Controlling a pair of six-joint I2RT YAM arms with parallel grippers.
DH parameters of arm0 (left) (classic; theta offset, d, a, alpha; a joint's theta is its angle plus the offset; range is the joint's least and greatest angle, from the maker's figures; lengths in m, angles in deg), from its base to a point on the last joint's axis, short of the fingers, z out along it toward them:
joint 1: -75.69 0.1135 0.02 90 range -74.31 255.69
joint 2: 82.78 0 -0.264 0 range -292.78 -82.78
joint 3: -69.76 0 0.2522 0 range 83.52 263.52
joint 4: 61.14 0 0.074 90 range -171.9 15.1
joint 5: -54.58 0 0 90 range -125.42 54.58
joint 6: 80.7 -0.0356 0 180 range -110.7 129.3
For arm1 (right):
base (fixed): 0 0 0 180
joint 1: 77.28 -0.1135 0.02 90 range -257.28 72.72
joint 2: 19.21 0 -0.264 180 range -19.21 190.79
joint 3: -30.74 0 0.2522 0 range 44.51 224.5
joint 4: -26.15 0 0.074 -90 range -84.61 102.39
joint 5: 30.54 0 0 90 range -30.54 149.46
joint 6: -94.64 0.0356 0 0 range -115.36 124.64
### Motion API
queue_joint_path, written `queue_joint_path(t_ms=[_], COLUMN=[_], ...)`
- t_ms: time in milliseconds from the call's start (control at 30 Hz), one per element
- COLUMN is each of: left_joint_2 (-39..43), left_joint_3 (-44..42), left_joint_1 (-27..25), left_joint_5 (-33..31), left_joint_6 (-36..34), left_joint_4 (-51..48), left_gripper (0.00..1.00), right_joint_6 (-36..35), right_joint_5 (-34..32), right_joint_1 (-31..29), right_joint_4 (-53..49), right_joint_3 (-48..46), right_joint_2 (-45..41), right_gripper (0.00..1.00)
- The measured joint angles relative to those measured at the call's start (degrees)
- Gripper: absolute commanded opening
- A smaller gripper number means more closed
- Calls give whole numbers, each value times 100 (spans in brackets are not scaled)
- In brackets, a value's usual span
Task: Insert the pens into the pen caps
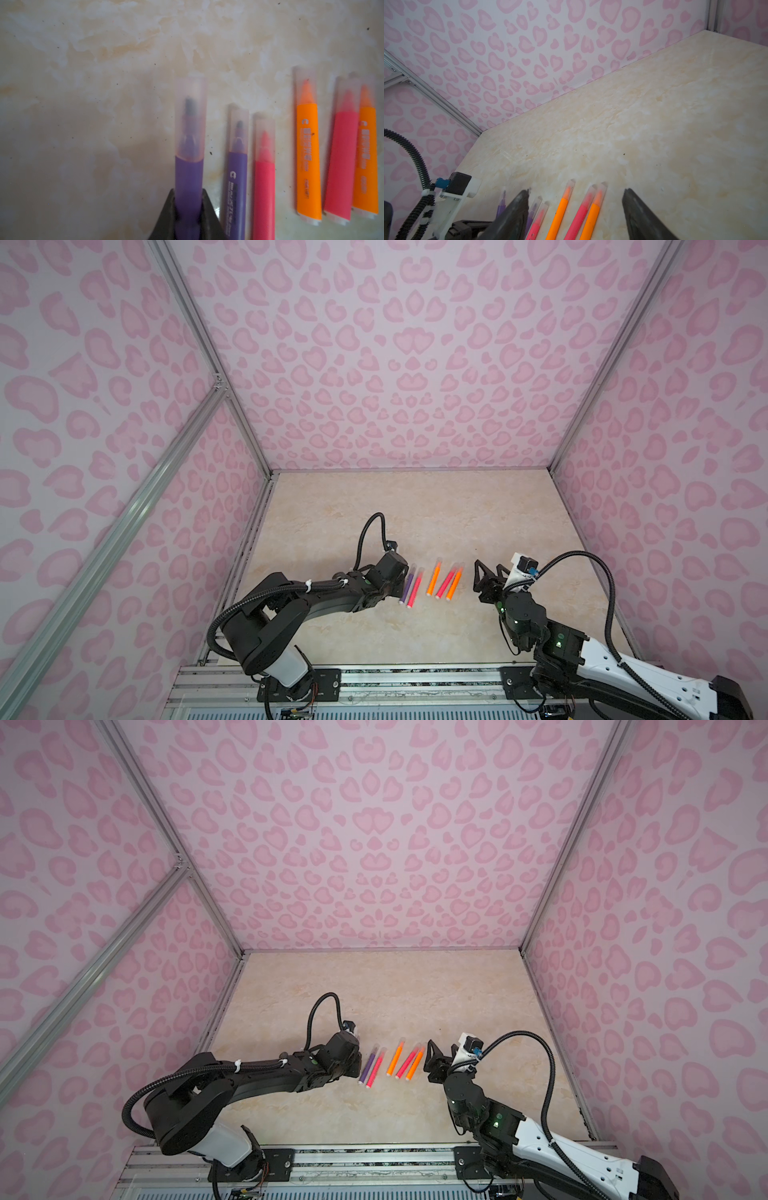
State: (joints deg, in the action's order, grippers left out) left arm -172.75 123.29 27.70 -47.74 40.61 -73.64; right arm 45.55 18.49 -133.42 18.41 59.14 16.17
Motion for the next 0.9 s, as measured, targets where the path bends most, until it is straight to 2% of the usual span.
queue_joint_path(t_ms=[167, 233, 267, 367, 467, 533, 667, 700, 733, 800, 900], left_joint_2=[118, 238, 319, 802, 1707, 2382, 3539, 3753, 3882, 4096, 4258], left_joint_3=[2, 11, 33, 92, 118, 70, -149, -223, -289, -426, -592], left_joint_1=[0, 0, 0, 0, 4, 4, 57, 103, 142, 284, 787], left_joint_5=[-7, -13, -28, -125, -387, -767, -2409, -2885, -3189, -3786, -4172], left_joint_6=[-2, -4, -4, -98, -197, -323, -413, -448, -531, -824, -1244], left_joint_4=[-33, -46, -96, -308, -481, -433, -295, -256, -205, -127, 76], left_gripper=[54, 56, 56, 56, 57, 62, 74, 82, 99, 96, 96], right_joint_6=[0, -4, -22, -280, -761, -1220, -2050, -2208, -2350, -2662, -2911], right_joint_5=[4, -15, -13, -7, -79, -90, 348, 452, 507, 549, 765], right_joint_1=[225, 310, 365, 483, 605, 809, 1644, 1886, 2114, 2625, 3617], right_joint_4=[-299, -422, -479, -619, -542, -256, 313, 426, 514, 739, 1145], right_joint_3=[439, 654, 778, 1137, 1488, 1648, 1996, 2076, 2122, 2105, 1731], right_joint_2=[588, 892, 1091, 1561, 1845, 2000, 2400, 2500, 2570, 2664, 2671], right_gripper=[76, 77, 85, 96, 99, 98, 99, 99, 99, 98, 98])
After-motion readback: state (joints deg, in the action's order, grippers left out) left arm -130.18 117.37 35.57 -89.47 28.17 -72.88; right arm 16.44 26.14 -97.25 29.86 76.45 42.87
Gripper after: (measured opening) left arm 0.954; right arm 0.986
